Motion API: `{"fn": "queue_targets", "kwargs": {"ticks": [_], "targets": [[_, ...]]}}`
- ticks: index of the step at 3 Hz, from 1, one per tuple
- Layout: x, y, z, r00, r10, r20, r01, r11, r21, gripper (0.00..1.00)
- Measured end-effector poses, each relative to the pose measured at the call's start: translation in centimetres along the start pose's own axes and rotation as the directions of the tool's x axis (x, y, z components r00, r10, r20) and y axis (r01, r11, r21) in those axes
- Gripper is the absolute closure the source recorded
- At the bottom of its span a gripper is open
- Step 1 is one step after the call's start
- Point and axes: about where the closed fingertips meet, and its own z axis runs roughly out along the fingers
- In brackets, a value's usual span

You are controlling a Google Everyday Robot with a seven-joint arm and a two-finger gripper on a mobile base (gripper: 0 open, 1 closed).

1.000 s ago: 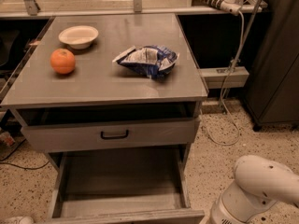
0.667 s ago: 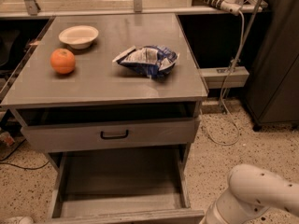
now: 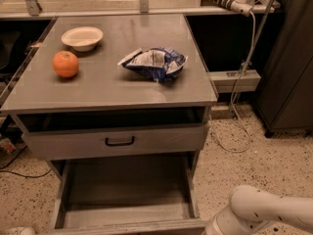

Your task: Close middle drawer

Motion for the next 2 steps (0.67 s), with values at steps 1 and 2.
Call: {"fn": "queue_targets", "kwargs": {"ticks": [1, 2], "targets": [[-0.60, -1.43, 1.61, 1.000, 0.012, 0.019, -0.012, 0.9999, -0.005, 1.00], [-1.23, -2.13, 1.83, 1.000, 0.004, 0.026, -0.004, 1.0000, 0.004, 1.00]]}}
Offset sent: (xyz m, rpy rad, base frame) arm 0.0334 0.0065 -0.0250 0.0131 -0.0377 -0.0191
